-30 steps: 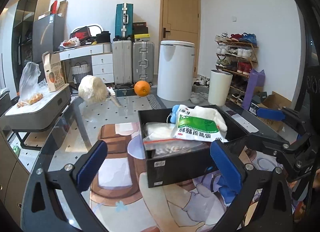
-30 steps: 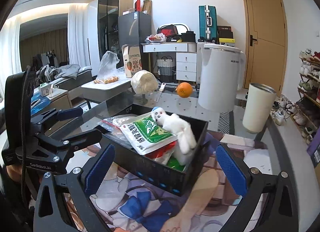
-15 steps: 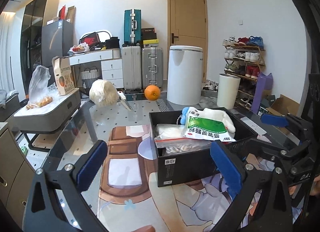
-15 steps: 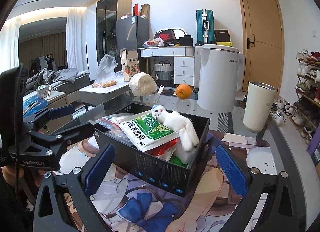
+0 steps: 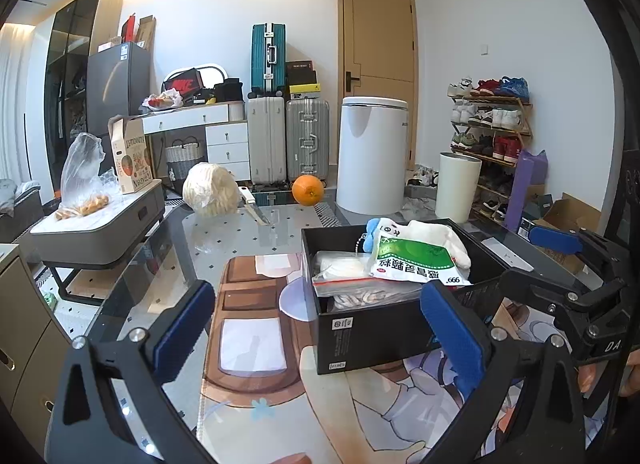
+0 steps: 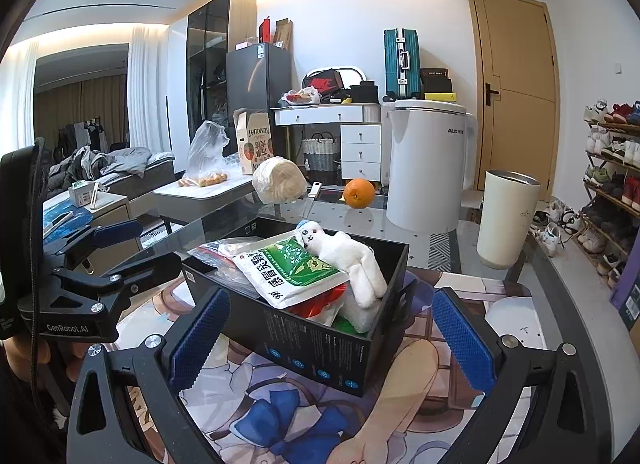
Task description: Organize soft objects
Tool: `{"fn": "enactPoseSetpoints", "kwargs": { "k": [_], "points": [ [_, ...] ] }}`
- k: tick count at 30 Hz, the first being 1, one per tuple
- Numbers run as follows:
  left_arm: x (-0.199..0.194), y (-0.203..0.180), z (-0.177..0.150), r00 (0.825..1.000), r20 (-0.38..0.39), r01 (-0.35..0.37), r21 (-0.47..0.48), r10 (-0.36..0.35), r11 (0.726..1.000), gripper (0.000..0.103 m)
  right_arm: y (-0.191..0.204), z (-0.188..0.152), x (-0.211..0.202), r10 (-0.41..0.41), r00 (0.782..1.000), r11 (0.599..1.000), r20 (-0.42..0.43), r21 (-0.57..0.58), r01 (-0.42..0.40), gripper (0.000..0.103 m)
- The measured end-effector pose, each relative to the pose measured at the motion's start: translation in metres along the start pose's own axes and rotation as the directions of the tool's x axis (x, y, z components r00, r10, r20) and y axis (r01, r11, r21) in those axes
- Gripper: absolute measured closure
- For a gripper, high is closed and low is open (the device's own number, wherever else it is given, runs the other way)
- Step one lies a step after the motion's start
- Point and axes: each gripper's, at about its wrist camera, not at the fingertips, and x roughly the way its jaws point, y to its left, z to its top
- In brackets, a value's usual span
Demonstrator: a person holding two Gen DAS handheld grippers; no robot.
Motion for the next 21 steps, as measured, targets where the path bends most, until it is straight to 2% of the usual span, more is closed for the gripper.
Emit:
{"fn": "enactPoseSetpoints", "kwargs": {
  "k": [21],
  "points": [
    [0.0017, 0.0003, 0.0015, 1.000, -0.012, 0.017, -0.002, -0.017, 1.000, 0.000, 0.0010, -0.0002, -0.0030, -0.003, 1.000, 1.000, 0.015, 0.004, 0.003, 0.000]
  ]
}}
